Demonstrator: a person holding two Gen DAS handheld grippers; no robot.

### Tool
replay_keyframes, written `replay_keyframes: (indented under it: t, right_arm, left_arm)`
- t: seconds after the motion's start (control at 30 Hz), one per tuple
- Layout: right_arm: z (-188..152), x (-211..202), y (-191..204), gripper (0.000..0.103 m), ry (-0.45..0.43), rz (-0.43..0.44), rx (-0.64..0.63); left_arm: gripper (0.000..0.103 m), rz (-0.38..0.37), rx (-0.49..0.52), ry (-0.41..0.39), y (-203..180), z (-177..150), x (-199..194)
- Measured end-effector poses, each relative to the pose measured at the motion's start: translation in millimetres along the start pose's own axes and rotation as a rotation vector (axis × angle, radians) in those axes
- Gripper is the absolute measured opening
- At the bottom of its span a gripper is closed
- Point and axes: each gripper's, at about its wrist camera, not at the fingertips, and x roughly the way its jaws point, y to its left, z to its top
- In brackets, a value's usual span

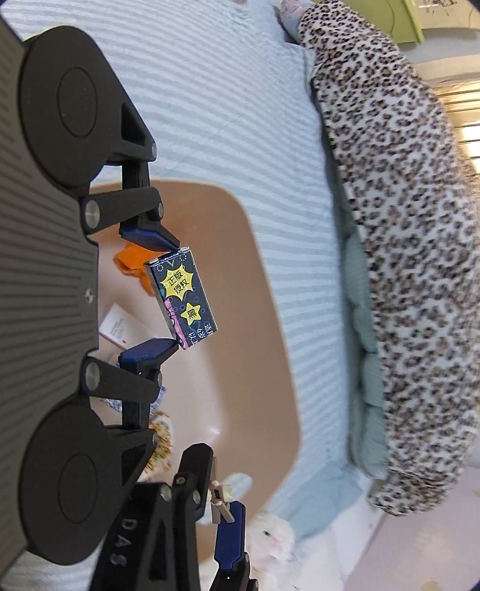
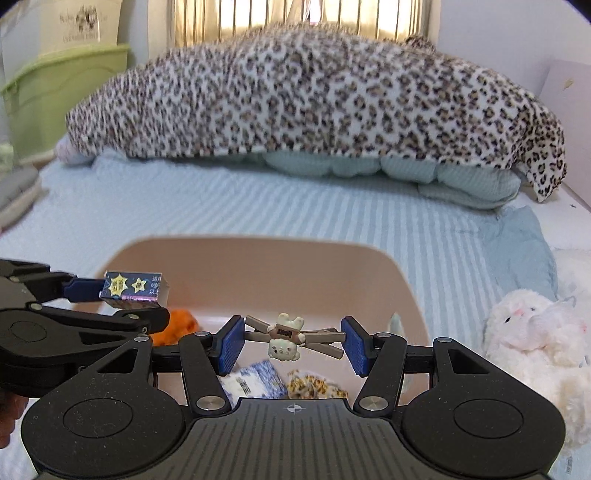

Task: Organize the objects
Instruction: 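Move both items over the basket and open both tools to drop them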

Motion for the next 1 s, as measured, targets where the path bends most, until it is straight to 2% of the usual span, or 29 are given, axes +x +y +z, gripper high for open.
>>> replay_keyframes:
  t: [0.07, 0.23, 0.33, 0.5, 0.7, 1.0]
  right_arm:
    - [-3.4, 8.9, -0.1, 0.054, 0.039, 0.007, 0.007]
    - [-11.7, 11.8, -1.6, 0.065, 0.078, 0.015, 0.020]
    - [-13.4, -2.1, -2.0, 0.076, 0.055, 0.014, 0.010]
    - [-10.0, -31.3, -3.0, 0.090, 0.032, 0.020, 0.005]
    - [-13.1, -67.1, -4.0, 0.091, 0.051, 0.029, 0.021]
    - [-34.7, -117.5, 2.1, 0.091, 0.056, 0.029, 0.041]
  left_arm:
    - [0.054, 0.007, 0.001, 0.041, 0.2, -1.2, 11.0]
    - [0.056, -0.005, -0.018, 0.098, 4.9, -5.7, 17.1]
    - [0.077, 0.007, -0.035, 0.078, 8.7, -6.2, 6.0]
    - [0.083, 0.012, -0.037, 0.052, 9.7, -4.9, -18.0]
    - [0.083, 0.021, -0.052, 0.039, 12.4, -8.6, -50.9]
    - [0.083, 0.020, -0.093, 0.037, 18.9, -28.0, -101.1]
